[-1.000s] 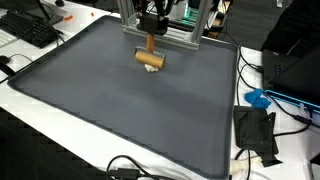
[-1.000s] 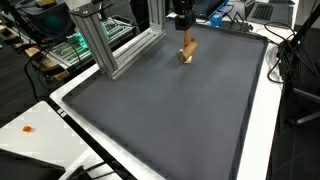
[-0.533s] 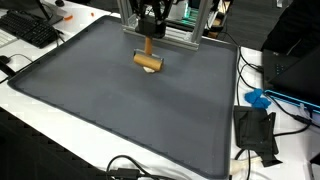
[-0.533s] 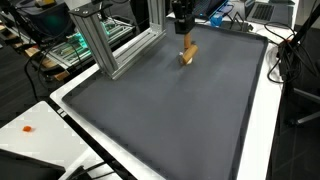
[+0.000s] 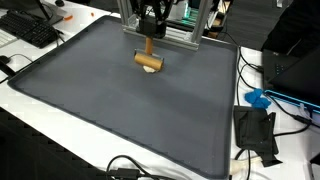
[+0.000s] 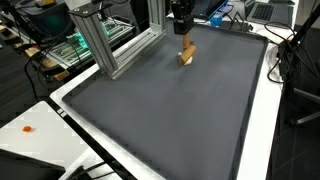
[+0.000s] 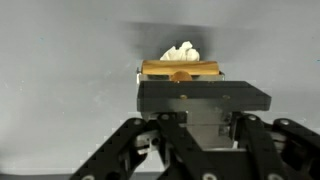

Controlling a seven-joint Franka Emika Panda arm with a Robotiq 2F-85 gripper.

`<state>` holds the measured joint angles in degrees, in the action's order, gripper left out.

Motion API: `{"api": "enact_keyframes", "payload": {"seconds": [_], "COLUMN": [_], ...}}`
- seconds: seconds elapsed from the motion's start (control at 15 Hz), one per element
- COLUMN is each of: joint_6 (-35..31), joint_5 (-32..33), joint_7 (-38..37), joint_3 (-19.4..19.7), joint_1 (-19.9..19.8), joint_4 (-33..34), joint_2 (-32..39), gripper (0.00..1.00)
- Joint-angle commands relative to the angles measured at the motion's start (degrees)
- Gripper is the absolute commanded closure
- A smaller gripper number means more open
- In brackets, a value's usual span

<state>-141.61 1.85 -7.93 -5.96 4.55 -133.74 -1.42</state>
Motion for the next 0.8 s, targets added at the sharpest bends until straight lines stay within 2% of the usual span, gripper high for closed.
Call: {"api": "enact_keyframes", "payload": {"seconds": [0.0, 0.53, 0.73], "joint_6": [2.3, 4.8, 3.9], "joint_5": [0.1, 0.6, 0.1], "joint_7": [0.1, 0.1, -0.1], "joint_3": [0.2, 0.1, 0.1], "joint_1": [0.3, 0.3, 0.5], "joint_4": [-2.0, -2.7, -2.7], "joint_2": [-0.2, -0.9, -1.0], "gripper": [0.77, 0.77, 0.77]}}
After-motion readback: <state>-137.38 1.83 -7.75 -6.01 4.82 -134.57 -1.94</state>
